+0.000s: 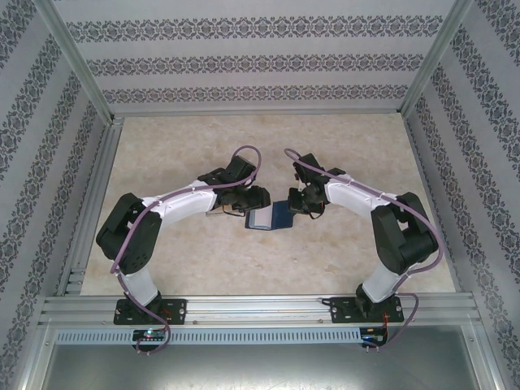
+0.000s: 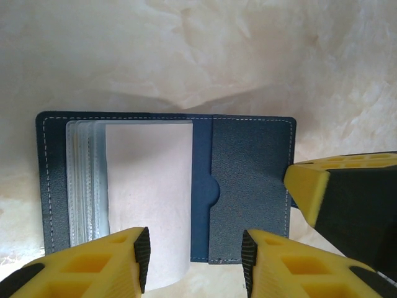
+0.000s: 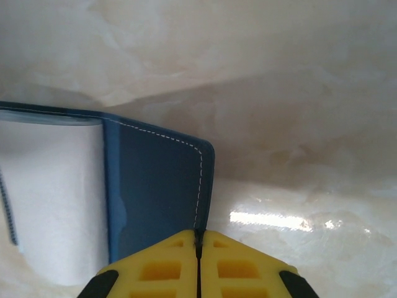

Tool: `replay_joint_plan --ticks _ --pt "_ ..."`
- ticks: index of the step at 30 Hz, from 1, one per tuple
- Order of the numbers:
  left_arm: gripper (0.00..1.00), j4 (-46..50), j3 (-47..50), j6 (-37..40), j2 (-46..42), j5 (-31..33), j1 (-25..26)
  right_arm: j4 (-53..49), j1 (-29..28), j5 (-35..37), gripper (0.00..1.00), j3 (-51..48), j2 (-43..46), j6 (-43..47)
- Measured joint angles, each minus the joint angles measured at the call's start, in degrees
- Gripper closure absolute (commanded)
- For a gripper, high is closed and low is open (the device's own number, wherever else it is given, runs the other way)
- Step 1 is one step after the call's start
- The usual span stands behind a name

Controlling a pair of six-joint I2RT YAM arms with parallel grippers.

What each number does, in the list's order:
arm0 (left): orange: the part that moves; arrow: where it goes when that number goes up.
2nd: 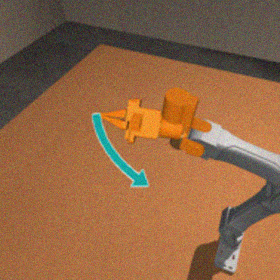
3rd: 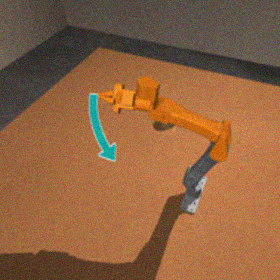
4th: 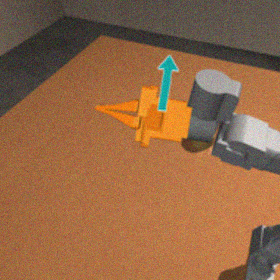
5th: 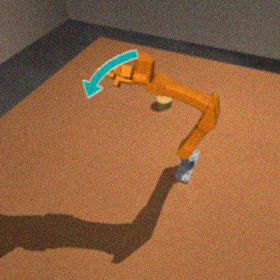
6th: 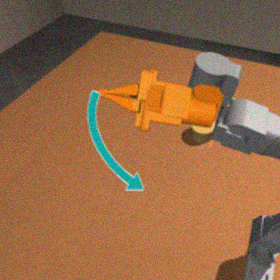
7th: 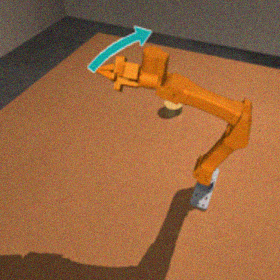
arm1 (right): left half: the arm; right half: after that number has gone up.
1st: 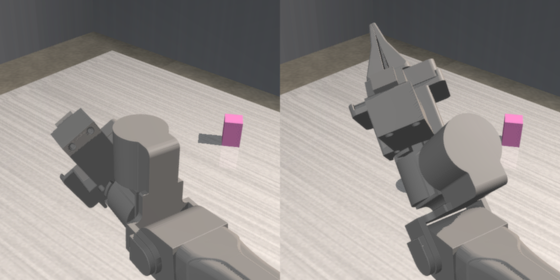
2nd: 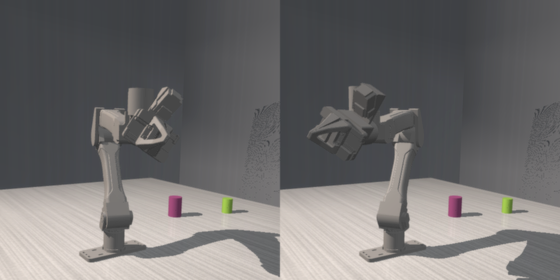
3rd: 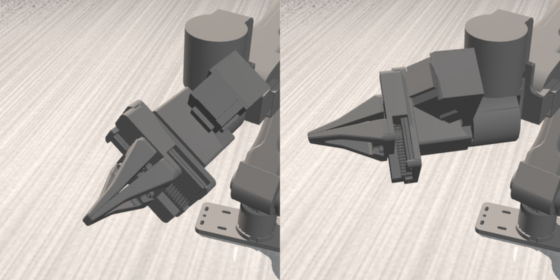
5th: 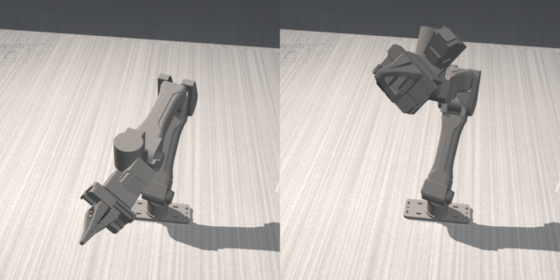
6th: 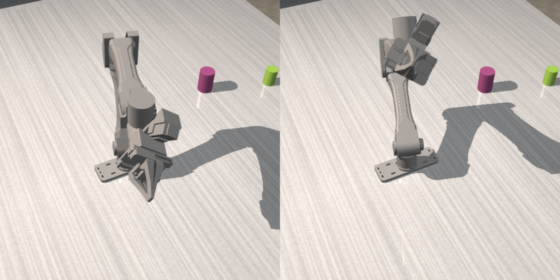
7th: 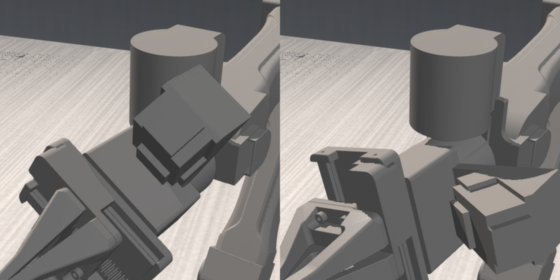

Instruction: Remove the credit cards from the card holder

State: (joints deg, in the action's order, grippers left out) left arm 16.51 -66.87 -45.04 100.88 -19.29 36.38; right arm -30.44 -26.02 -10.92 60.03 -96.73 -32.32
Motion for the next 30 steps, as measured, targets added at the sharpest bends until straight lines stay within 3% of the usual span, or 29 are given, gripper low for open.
replay_joint_plan --ticks 12,30 --pt "0.54 1.11 0.72 0.0 2.12 2.84 -0.02 0.7 0.0 0.59 1.0 -0.55 -0.96 0.83" --pt "0.47 -5.53 2.45 -0.07 5.49 -6.38 -0.11 0.96 0.0 0.57 1.0 -0.55 -1.38 0.81"
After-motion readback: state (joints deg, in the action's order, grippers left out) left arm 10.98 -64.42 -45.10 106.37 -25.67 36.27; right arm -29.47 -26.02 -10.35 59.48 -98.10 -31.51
